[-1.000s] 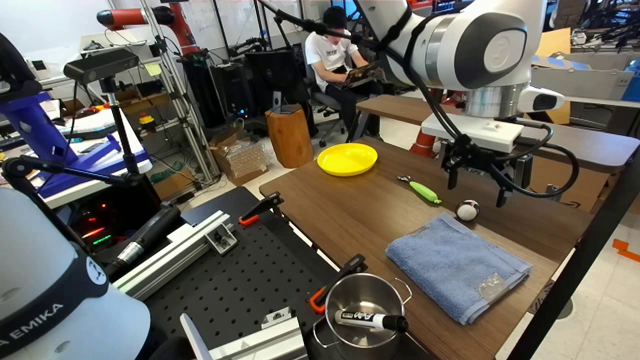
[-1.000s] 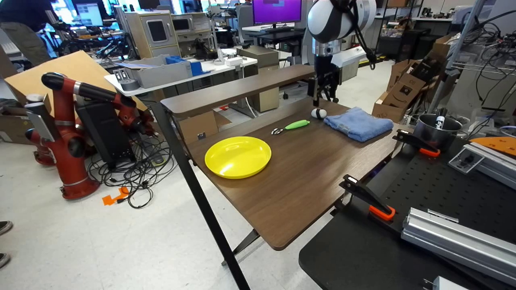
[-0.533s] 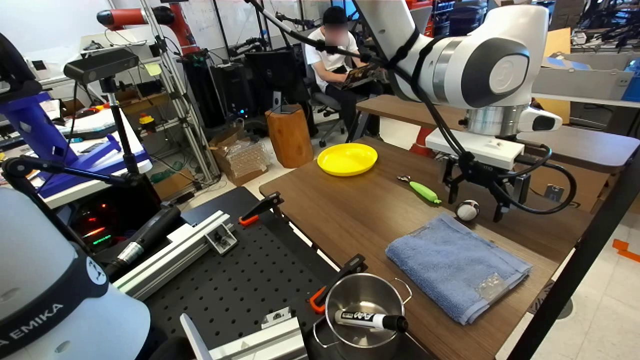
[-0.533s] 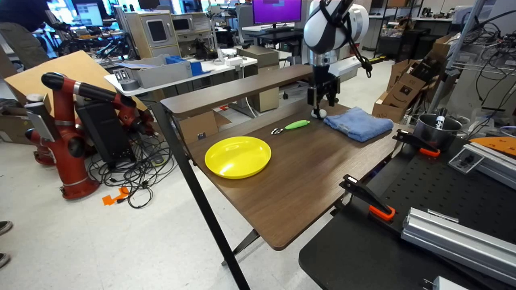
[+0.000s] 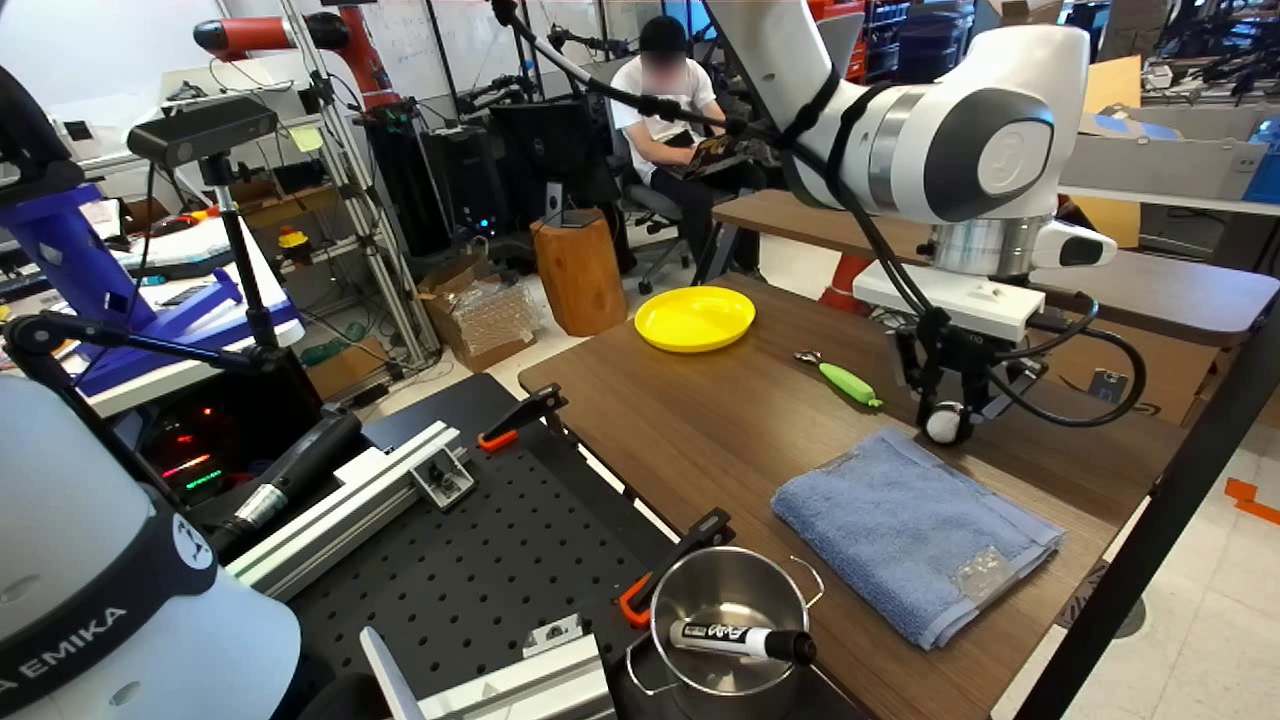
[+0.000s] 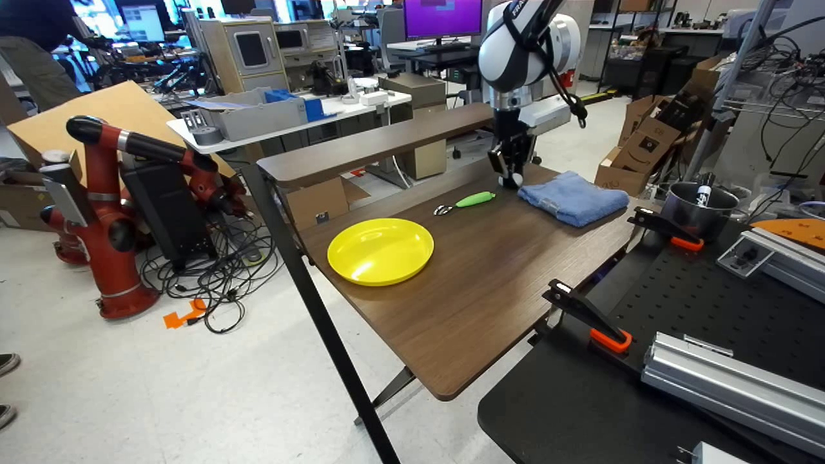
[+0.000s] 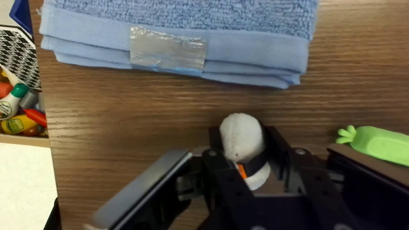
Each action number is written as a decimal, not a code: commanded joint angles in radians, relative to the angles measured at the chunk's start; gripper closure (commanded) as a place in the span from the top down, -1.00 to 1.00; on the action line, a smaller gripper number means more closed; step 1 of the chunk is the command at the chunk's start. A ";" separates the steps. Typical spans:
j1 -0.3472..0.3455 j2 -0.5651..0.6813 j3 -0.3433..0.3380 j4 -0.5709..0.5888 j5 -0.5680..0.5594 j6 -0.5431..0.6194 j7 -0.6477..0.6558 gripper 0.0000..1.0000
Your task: Move the white and black ball to the left
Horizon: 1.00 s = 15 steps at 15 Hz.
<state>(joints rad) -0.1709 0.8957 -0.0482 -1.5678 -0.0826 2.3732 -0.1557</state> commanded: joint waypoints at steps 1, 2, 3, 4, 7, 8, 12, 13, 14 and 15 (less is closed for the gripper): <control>-0.001 0.009 0.002 0.033 0.010 -0.033 -0.014 -0.84; -0.003 0.003 0.004 0.027 0.011 -0.027 -0.016 -0.95; -0.005 -0.008 0.008 0.017 0.013 -0.024 -0.023 -0.95; -0.005 -0.017 0.009 0.008 0.014 -0.017 -0.022 -0.90; -0.005 -0.075 0.019 -0.065 0.012 0.037 -0.035 -0.91; -0.002 -0.098 0.021 -0.093 0.009 0.051 -0.037 -0.91; 0.030 -0.225 0.026 -0.268 -0.009 0.137 -0.029 -0.91; 0.046 -0.258 0.026 -0.319 -0.015 0.160 -0.019 -0.91; 0.062 -0.289 0.028 -0.363 -0.021 0.174 -0.017 -0.91; 0.080 -0.323 0.030 -0.412 -0.025 0.189 -0.011 -0.91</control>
<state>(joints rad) -0.1248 0.6811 -0.0156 -1.8218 -0.0874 2.4856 -0.1710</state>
